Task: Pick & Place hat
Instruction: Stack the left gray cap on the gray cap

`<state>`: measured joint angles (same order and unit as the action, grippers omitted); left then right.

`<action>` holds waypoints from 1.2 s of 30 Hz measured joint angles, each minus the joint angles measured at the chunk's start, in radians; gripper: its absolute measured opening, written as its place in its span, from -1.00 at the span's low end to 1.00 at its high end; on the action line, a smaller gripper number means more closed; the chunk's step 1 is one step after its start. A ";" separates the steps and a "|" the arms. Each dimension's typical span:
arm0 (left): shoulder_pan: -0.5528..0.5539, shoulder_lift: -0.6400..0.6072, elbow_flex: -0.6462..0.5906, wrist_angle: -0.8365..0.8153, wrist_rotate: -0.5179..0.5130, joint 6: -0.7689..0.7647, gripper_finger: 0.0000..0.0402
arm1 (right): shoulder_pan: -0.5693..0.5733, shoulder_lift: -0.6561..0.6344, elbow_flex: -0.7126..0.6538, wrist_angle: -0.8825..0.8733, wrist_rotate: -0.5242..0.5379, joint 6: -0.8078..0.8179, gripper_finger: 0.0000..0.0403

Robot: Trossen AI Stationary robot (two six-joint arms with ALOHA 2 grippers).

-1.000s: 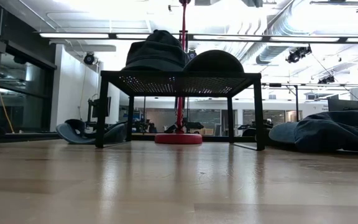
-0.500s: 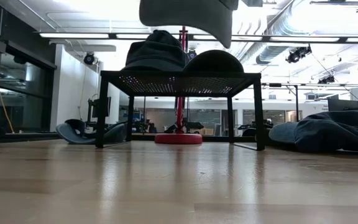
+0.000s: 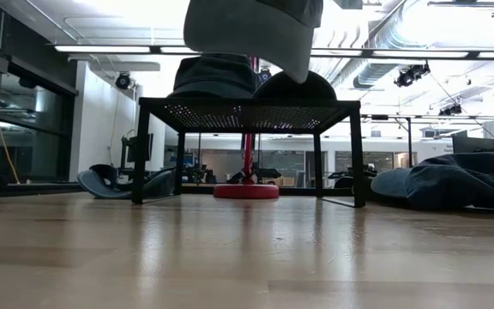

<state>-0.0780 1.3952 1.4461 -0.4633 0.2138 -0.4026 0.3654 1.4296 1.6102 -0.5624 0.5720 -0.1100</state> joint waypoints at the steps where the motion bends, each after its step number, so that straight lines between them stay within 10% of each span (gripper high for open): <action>1: 0.000 0.000 0.000 0.000 0.000 0.000 -1.00 | -0.004 0.008 0.022 -0.033 -0.006 0.007 -0.16; 19: 0.047 0.000 0.000 0.063 0.029 -0.026 -1.00 | -0.098 0.310 0.584 -0.680 -0.150 0.058 -0.17; 36: 0.045 0.000 0.000 0.072 0.035 -0.025 -1.00 | -0.134 0.350 0.617 -0.691 -0.238 0.019 -0.17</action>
<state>-0.0326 1.3956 1.4464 -0.3908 0.2489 -0.4281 0.2312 1.7800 2.2276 -1.2533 0.3340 -0.0908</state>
